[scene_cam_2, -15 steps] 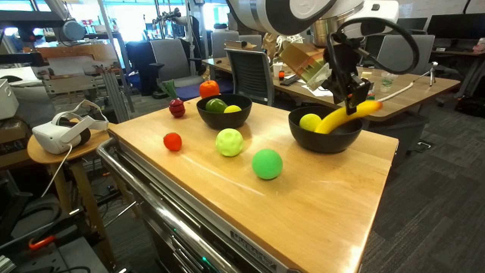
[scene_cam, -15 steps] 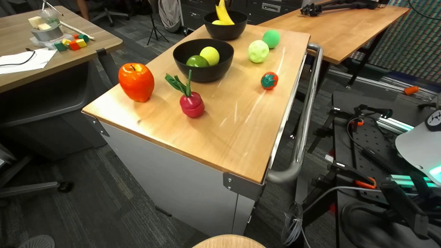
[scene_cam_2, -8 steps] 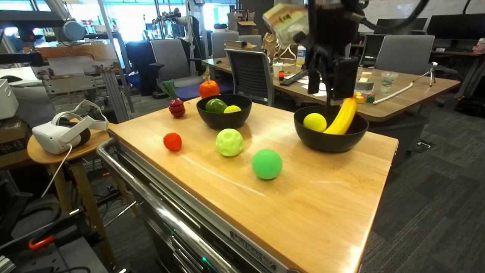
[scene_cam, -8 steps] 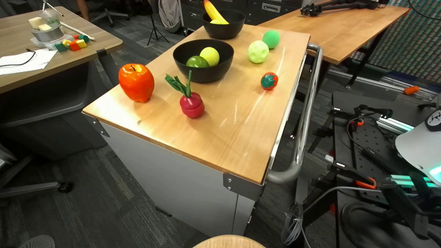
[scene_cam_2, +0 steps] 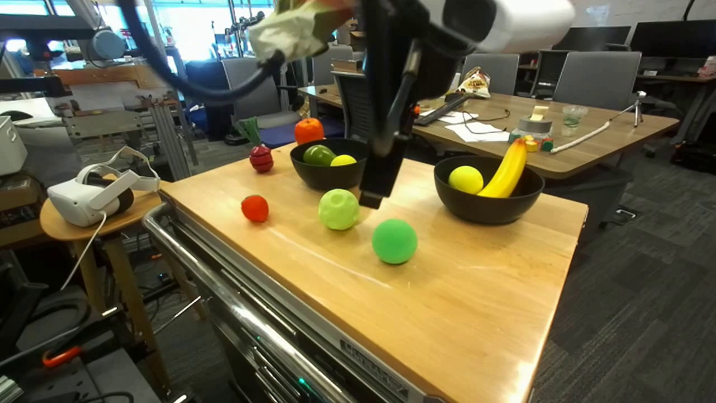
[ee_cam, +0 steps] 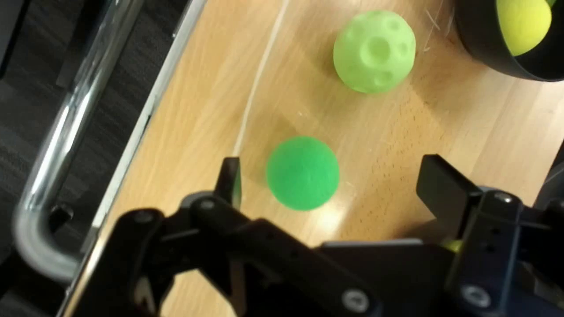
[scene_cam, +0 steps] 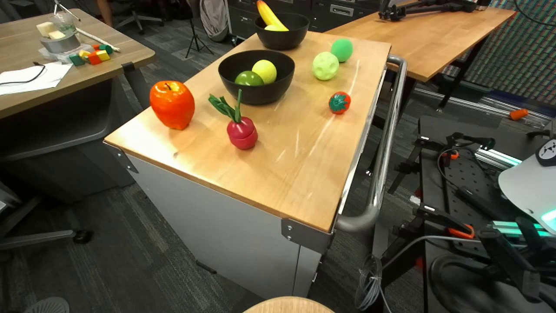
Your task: Pick up all the fruit plush toy from the table and put them in the two black bowl
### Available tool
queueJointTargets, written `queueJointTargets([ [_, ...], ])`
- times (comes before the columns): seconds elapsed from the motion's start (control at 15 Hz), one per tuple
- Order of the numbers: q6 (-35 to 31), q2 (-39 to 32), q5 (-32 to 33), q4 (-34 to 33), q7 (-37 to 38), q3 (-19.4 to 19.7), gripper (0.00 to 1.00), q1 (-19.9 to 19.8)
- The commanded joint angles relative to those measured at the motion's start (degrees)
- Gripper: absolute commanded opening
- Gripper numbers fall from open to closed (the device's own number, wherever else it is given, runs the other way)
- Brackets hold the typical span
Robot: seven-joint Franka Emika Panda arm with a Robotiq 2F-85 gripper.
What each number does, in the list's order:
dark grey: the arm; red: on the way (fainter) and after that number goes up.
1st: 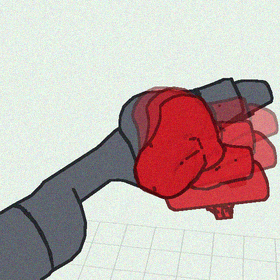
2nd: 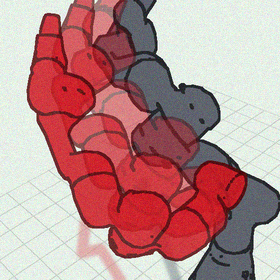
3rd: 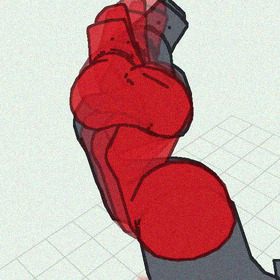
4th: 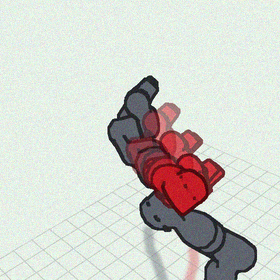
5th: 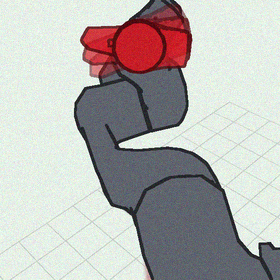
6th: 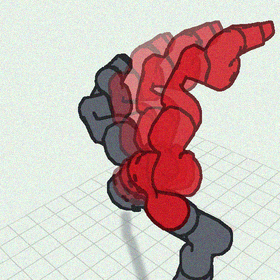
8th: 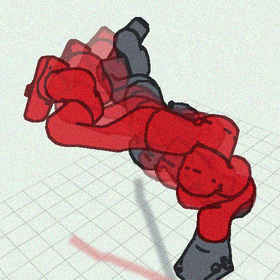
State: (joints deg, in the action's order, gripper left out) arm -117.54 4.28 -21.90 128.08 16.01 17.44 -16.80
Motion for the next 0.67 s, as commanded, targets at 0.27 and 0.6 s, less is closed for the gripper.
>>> queueJointTargets([
  [0.27,-3.61,-0.85,0.75,4.49,-1.33,-0.39,1.0,-0.07],
  [0.6,-7.37,-5.84,8.84,1.76,0.35,-1.77,1.0,0.76],
])
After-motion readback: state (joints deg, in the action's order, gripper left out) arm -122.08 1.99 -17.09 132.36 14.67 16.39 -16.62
